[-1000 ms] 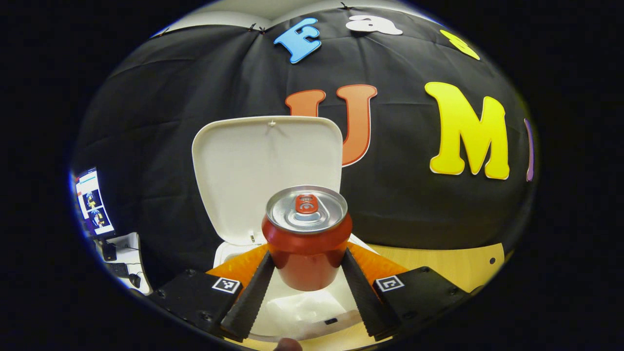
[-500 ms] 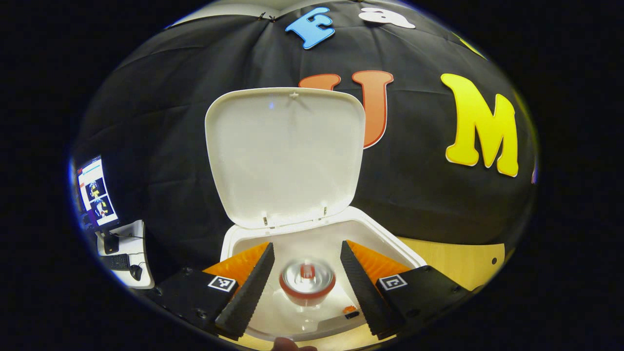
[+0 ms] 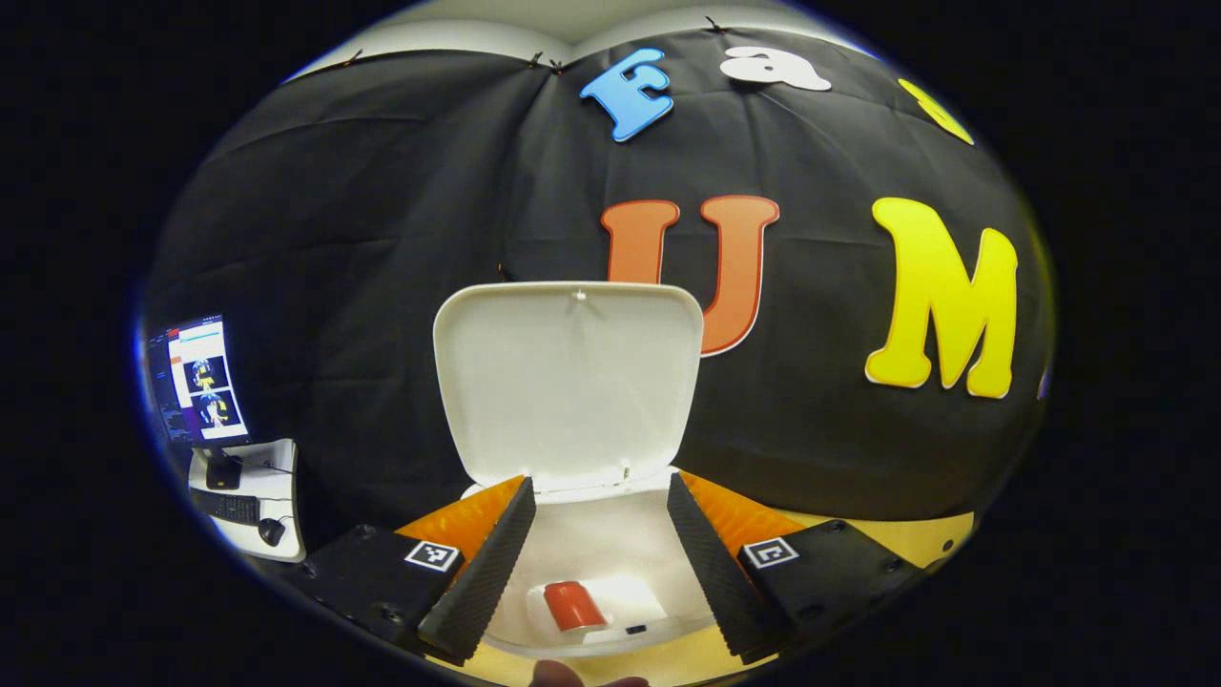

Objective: Press the lid of the desktop garbage bin to open it, pick up the crumpled paper on the desktop and throw it into the bin, then pick up the pop can on the desktop and drop it into the bin, and finally close the garbage bin lid.

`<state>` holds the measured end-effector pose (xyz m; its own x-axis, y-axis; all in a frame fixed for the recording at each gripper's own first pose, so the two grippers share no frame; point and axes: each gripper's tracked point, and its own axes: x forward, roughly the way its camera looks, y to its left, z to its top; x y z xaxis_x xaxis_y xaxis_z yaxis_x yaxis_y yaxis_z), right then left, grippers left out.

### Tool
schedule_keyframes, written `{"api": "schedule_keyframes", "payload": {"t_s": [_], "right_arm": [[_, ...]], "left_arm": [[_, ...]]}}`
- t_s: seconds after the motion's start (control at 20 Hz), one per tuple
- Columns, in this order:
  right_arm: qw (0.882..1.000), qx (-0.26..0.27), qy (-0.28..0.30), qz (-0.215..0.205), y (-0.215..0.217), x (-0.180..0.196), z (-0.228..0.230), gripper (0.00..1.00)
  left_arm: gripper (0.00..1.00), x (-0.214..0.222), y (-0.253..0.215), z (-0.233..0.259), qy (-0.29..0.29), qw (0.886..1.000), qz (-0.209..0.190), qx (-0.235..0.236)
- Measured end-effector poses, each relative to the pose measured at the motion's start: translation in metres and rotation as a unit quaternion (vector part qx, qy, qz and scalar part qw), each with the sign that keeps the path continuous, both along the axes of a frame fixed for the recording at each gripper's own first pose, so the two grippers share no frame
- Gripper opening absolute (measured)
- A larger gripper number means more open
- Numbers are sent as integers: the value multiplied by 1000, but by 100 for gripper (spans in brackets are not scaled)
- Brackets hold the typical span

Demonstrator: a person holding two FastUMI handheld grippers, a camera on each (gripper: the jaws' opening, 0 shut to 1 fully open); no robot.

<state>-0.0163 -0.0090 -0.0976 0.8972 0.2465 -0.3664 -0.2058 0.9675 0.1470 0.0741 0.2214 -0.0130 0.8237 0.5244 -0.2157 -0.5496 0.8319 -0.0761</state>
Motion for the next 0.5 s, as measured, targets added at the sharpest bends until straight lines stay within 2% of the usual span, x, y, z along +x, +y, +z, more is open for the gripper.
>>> {"api": "schedule_keyframes", "payload": {"t_s": [0.2,0.4,0.5], "right_arm": [[1000,-6,-13,10,-6,3,13,94],[1000,-5,-21,7,-13,9,23,94],[1000,-6,-26,5,-14,11,31,94]], "left_arm": [[92,16,0,47,-40,999,8,11],[92,26,26,113,-76,995,49,48],[91,36,43,127,-78,994,64,42]]}}
